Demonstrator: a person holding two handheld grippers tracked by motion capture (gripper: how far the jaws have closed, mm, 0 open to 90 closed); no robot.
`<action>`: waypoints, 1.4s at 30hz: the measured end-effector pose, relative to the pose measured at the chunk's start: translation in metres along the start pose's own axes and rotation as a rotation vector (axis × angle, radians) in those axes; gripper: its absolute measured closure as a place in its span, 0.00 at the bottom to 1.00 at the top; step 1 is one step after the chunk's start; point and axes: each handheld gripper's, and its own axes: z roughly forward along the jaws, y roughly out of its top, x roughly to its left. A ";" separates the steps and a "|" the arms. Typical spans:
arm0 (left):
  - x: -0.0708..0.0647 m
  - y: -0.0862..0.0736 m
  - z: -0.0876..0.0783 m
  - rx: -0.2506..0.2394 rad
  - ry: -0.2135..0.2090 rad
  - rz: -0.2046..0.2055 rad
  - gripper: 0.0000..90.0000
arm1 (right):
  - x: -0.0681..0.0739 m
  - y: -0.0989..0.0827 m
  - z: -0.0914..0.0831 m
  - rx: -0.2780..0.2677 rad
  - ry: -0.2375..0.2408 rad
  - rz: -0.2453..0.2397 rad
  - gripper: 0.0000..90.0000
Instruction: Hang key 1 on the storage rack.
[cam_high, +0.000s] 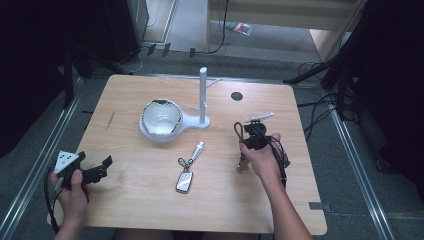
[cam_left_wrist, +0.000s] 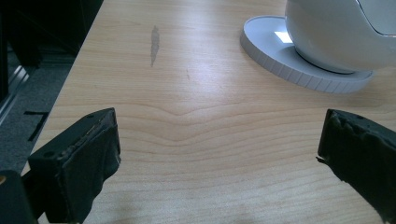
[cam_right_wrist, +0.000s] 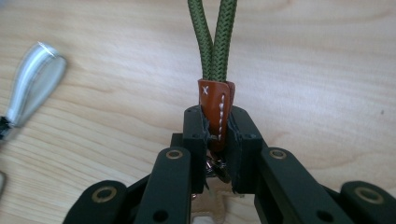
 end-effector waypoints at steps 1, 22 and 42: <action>0.000 0.000 0.000 -0.001 0.000 -0.001 0.00 | 0.000 0.000 0.000 0.000 0.000 0.000 0.90; 0.001 0.000 0.000 0.001 -0.002 -0.011 0.00 | 0.022 0.003 -0.034 -0.457 -0.034 -0.062 0.90; 0.002 0.000 0.000 -0.001 -0.003 -0.020 0.00 | 0.038 0.014 -0.045 -0.670 -0.117 -0.148 0.90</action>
